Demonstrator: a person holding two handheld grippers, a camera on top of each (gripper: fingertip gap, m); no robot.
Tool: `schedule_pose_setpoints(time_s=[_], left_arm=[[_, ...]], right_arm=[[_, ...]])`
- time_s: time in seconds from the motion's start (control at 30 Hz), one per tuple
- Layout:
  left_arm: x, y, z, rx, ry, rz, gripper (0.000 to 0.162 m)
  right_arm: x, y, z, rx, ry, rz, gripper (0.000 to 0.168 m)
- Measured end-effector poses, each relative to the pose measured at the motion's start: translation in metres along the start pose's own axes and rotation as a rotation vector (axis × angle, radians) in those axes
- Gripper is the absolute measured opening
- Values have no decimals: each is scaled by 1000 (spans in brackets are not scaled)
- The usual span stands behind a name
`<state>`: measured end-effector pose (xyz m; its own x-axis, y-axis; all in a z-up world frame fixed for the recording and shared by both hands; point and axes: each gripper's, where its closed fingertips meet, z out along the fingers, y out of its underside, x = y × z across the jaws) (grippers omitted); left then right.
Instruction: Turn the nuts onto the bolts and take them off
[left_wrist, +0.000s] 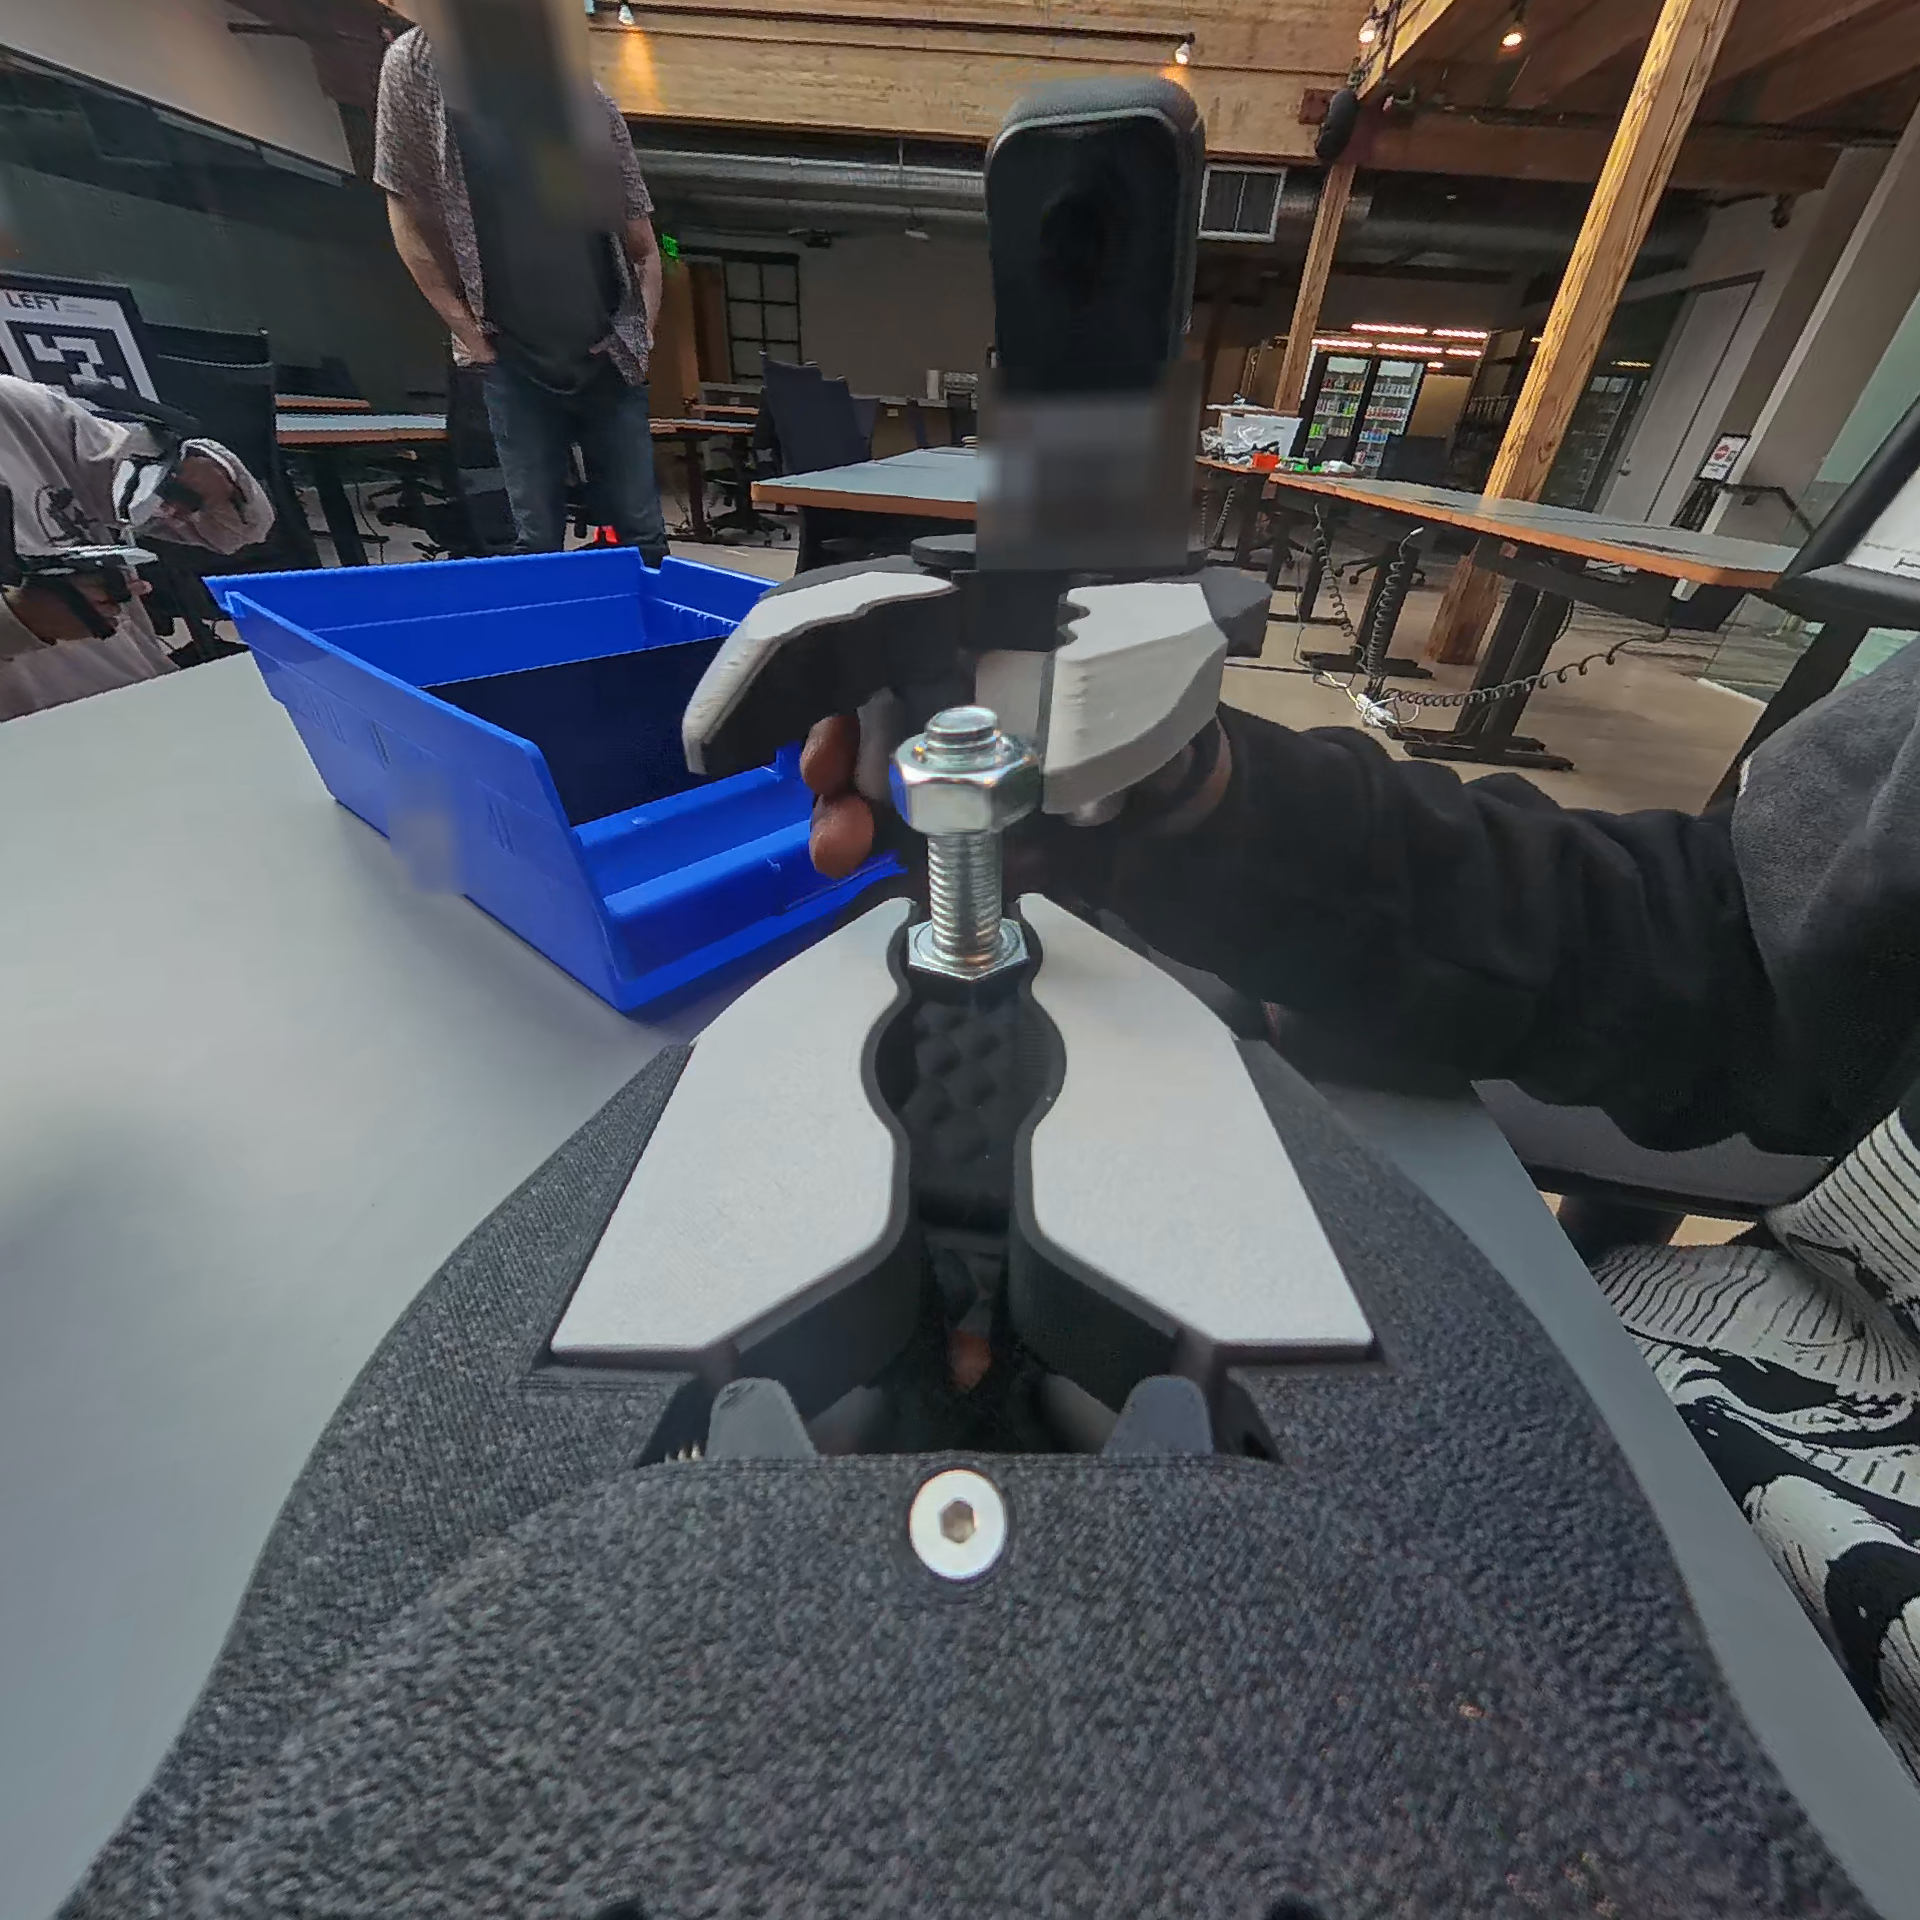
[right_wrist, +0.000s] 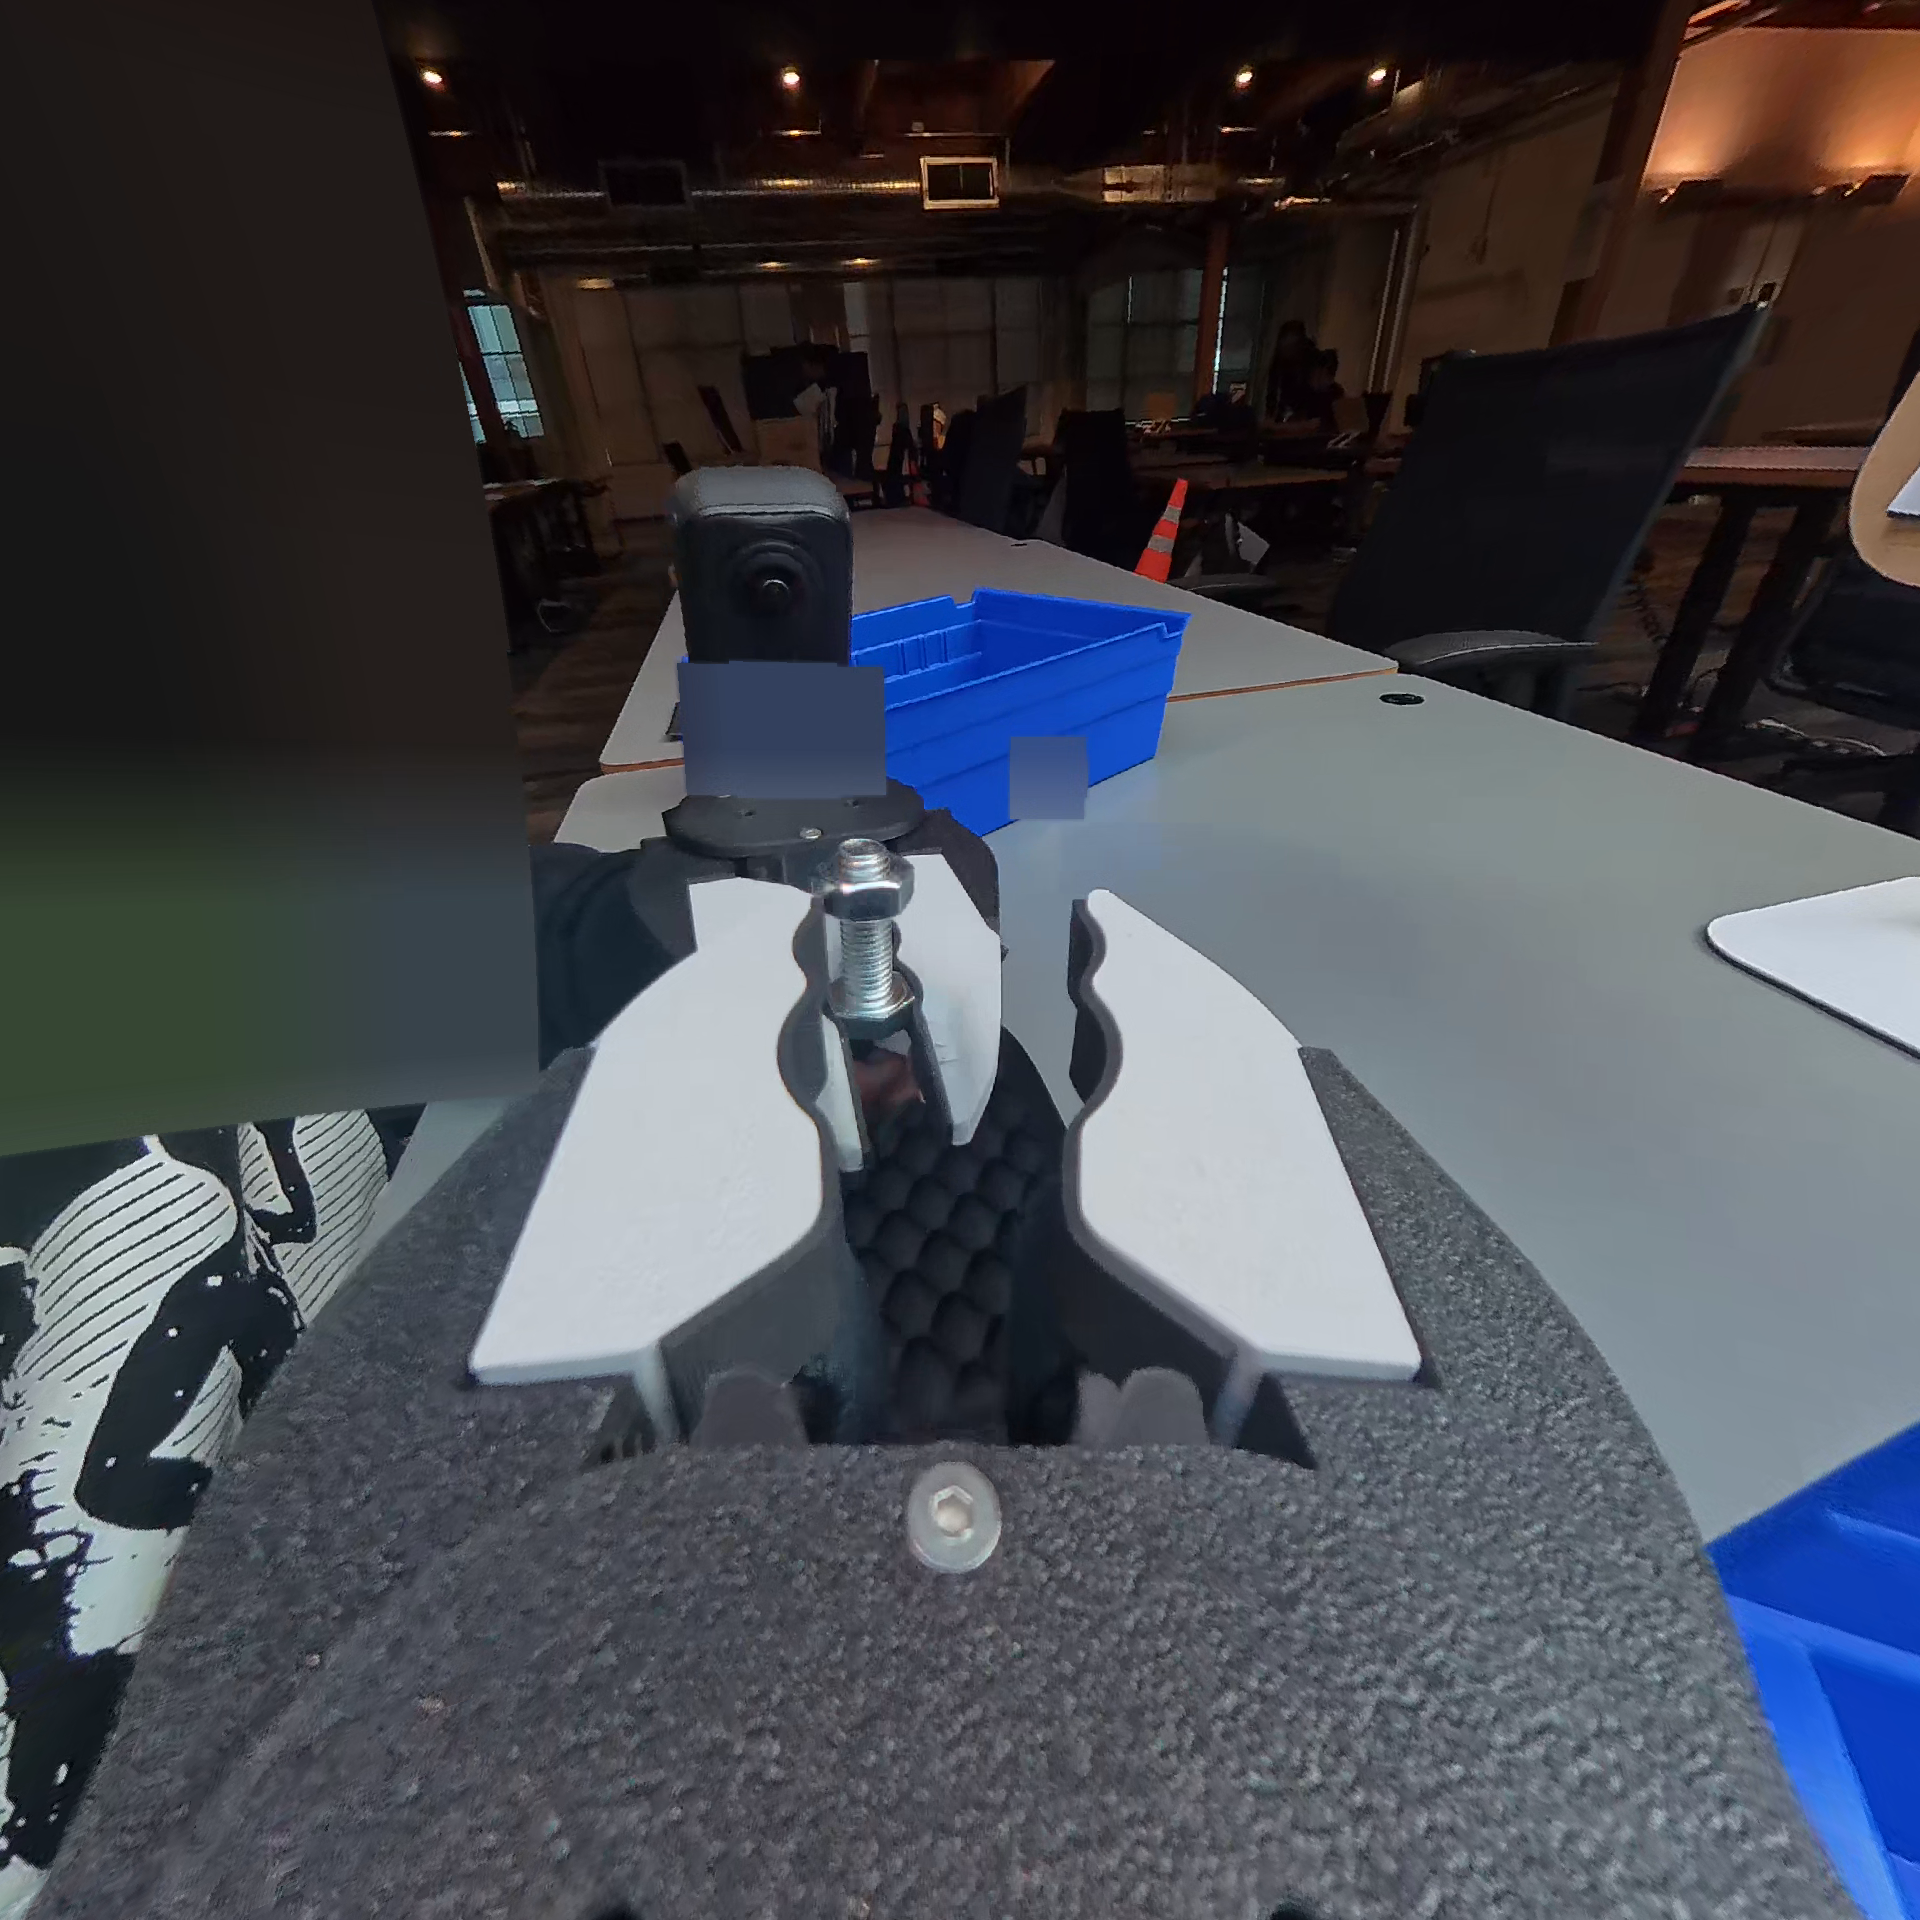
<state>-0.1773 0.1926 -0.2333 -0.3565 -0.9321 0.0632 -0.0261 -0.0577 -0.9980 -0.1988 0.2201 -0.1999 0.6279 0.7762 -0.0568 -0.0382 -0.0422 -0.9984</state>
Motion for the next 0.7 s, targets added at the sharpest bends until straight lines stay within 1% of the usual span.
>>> schedule_pose_setpoints(time_s=[0.17, 0.23, 0.27, 0.37, 0.47, 0.7], left_arm=[[1, 1, 1, -6, 2, 9, 14], [1, 1, 1, -6, 1, 9, 14], [1, 1, 0, -4, 1, 8, 14], [1, 1, 1, -6, 0, 9, 14], [0, 1, 1, -8, -4, 11, 14], [1, 2, 1, -11, -2, 16, 14]], right_arm=[[6, -5, -13, 26, 34, -13, 16], [6, -6, -15, 34, 28, -11, 15], [4, -6, -14, 32, 20, -9, 18], [-4, -5, -9, 23, -28, 5, 40], [-11, -2, 3, 1, -57, 15, 52], [-14, 1, 30, 0, -73, 28, 54]])
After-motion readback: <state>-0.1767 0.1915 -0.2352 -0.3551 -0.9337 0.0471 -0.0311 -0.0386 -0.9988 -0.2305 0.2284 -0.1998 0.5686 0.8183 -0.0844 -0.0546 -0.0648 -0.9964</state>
